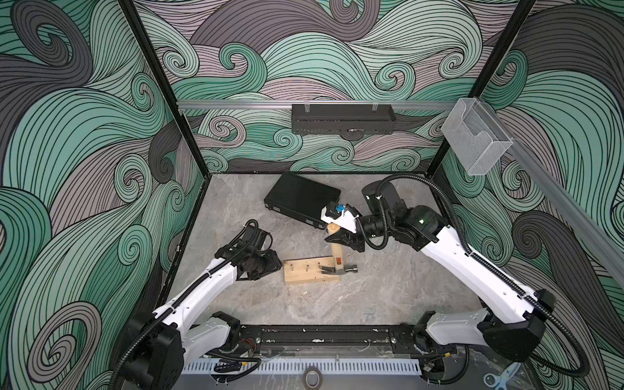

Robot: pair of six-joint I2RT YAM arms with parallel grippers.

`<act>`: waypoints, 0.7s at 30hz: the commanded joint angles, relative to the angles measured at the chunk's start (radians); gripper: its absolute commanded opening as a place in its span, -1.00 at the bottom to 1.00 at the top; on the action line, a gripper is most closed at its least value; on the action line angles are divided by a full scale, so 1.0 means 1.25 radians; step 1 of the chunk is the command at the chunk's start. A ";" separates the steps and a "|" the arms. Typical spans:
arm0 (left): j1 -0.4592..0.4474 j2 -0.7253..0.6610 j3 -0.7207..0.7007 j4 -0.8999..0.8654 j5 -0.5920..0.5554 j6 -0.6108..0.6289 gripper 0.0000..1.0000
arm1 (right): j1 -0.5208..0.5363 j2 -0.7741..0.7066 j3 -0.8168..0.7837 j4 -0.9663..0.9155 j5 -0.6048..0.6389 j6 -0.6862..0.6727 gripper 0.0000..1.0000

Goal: Use a claw hammer to pull out a nail
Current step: Adjust the mounting plate at the center of the board.

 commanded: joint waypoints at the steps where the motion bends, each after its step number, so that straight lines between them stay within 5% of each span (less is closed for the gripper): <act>1: 0.006 0.033 -0.006 0.035 0.041 -0.006 0.17 | 0.017 0.002 0.050 0.071 0.001 -0.008 -0.82; 21: 0.007 0.139 0.000 0.114 0.078 0.031 0.03 | 0.071 -0.022 0.059 -0.032 0.177 -0.058 -0.82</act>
